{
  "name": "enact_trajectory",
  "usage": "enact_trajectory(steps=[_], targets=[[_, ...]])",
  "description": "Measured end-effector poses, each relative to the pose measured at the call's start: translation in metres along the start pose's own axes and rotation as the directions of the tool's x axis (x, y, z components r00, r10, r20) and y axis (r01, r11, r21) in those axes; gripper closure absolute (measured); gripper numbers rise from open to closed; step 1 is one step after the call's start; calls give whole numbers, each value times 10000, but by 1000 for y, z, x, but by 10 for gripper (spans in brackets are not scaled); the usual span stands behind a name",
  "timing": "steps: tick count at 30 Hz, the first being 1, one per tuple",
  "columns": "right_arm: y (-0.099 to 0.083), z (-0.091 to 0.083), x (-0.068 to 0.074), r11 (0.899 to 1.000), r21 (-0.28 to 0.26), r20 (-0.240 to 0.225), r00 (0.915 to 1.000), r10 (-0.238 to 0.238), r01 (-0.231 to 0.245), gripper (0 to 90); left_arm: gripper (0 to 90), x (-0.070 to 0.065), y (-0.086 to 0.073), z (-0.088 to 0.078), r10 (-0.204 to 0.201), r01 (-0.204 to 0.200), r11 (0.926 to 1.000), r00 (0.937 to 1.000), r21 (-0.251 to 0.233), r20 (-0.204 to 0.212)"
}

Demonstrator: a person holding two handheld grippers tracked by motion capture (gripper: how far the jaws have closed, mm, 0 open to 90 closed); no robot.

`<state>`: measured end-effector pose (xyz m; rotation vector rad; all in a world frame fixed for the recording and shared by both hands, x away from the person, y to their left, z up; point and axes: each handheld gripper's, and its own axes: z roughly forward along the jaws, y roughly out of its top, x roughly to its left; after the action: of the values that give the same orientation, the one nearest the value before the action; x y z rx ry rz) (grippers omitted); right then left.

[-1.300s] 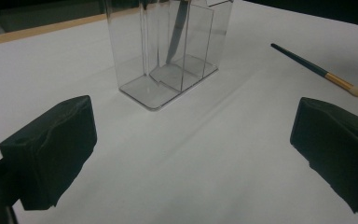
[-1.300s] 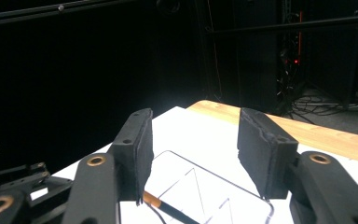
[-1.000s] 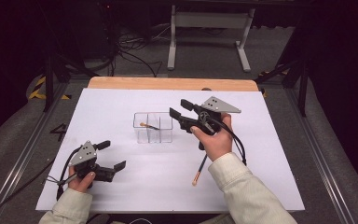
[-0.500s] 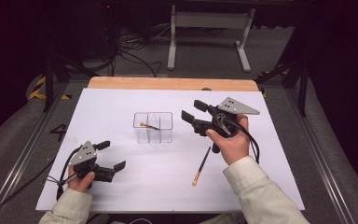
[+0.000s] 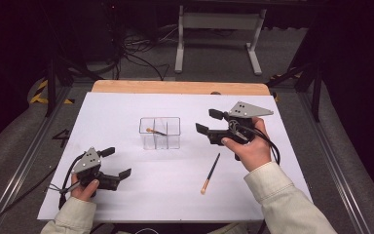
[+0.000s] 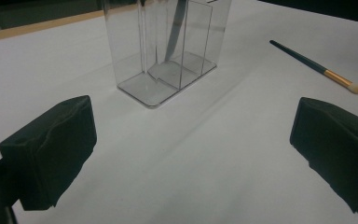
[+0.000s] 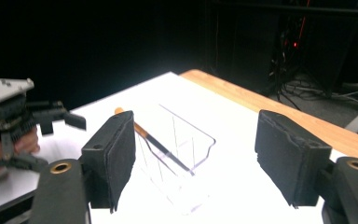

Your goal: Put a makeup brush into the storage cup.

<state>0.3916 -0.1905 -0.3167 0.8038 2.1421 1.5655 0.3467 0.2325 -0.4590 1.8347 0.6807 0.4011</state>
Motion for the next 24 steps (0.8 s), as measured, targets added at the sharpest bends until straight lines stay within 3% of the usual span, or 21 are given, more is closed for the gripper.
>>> enact_trajectory(steps=[7,10,17,20,24], targets=[[5,-3,-3,9918,1114,-281,9978,-598,626,281,9,-1,-1,-2,-35,35,10000,10000,33,-7],[6,-3,-4,9884,1293,-284,9966,-771,801,274,9,-2,-1,-4,-14,14,10000,10000,-2,-18],[11,-5,-8,9703,2059,-651,9911,-1161,1272,250,8,-2,-3,-11,41,-41,10000,9999,52,-150],[12,-4,-9,9535,2604,-1007,9864,-1297,1520,230,8,-2,-4,-12,19,-19,10000,9999,3,-151],[12,-4,-9,9422,2852,-1150,9822,-1483,1756,211,8,-3,-5,-13,-26,26,10000,9999,10,-164]])
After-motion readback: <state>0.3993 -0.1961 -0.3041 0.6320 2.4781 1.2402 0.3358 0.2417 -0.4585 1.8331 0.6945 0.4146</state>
